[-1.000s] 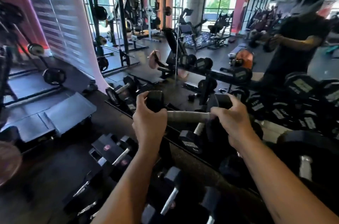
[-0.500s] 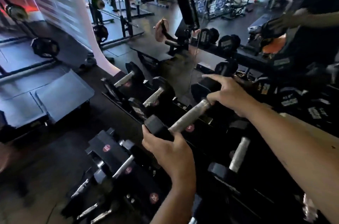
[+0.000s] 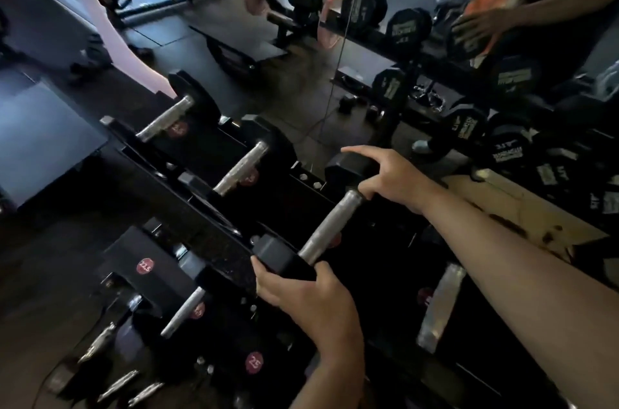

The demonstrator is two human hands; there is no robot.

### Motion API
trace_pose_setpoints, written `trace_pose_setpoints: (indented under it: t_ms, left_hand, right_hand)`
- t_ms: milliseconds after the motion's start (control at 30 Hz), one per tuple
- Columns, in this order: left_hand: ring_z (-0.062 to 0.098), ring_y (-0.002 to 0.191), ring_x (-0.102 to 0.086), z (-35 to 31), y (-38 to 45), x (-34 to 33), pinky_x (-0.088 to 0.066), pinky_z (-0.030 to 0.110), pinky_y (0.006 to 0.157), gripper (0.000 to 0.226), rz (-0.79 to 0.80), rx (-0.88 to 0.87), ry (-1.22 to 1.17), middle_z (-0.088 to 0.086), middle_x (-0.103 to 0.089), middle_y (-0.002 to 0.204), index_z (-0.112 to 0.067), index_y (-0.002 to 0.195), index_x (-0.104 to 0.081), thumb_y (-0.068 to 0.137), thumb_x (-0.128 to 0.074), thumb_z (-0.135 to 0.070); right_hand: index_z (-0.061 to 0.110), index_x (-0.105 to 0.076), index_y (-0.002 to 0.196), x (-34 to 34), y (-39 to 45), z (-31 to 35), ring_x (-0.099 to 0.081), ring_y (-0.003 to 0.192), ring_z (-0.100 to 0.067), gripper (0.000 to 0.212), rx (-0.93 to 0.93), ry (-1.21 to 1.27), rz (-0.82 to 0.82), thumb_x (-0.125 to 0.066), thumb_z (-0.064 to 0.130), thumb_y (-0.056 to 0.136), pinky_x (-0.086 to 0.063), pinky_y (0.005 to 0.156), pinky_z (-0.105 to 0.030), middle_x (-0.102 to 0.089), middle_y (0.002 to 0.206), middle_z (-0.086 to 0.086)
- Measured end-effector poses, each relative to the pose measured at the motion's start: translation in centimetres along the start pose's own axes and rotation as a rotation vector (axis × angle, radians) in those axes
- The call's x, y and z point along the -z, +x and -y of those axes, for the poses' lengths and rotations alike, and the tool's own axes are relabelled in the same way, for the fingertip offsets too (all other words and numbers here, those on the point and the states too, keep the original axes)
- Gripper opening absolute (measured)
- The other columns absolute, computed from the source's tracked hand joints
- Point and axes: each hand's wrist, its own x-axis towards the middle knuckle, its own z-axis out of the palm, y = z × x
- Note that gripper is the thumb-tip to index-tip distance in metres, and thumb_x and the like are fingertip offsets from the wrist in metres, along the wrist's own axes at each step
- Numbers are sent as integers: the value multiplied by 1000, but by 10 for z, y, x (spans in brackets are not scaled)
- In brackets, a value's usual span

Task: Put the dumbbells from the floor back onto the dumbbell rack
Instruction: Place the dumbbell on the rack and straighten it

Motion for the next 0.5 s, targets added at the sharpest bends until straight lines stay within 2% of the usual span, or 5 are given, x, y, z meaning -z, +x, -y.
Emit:
trace_pose_setpoints:
  t_ms: [67, 133, 267, 367, 500]
  left_hand:
    - [21, 141, -39, 6, 2, -2, -43, 36, 110, 91, -8, 33, 3, -1, -15, 161, -28, 158, -17, 86, -66, 0]
    - [22, 143, -37, 10, 2, -3, -42, 37, 112, 91, -26, 53, 6, 1, -15, 161, -26, 158, -17, 86, -65, 3]
    - [22, 143, -37, 17, 5, -10, -43, 33, 110, 91, -23, 83, 3, 1, -12, 162, -25, 158, -16, 86, -64, 3]
    - [20, 138, -41, 26, 11, -16, -42, 22, 104, 91, 1, 85, 30, -4, -15, 161, -27, 158, -14, 86, -64, 0]
    - [19, 144, -35, 33, 14, -23, -36, 44, 117, 91, 20, 52, 29, -14, -17, 157, -32, 156, -16, 86, -67, -4]
  right_hand:
    - [19, -62, 138, -5, 7, -4, -62, 67, -16, 84, -2, 4, 21, -61, 3, 56, -51, 64, -29, -73, 83, -18]
    - [21, -62, 138, -10, 13, -9, -62, 64, -15, 84, -1, -8, 45, -61, 6, 55, -52, 65, -30, -72, 79, -11]
    - [27, -62, 138, -14, 25, -15, -60, 60, -14, 86, 4, -60, 58, -62, 8, 54, -51, 61, -29, -77, 89, -17]
    - [28, -61, 138, -13, 30, -24, -62, 64, -14, 84, -22, -88, 48, -63, 7, 56, -52, 62, -29, -76, 94, -15]
    - [30, -60, 138, -11, 31, -40, -63, 62, -6, 81, -45, -78, 34, -64, 2, 62, -57, 65, -33, -75, 100, -14]
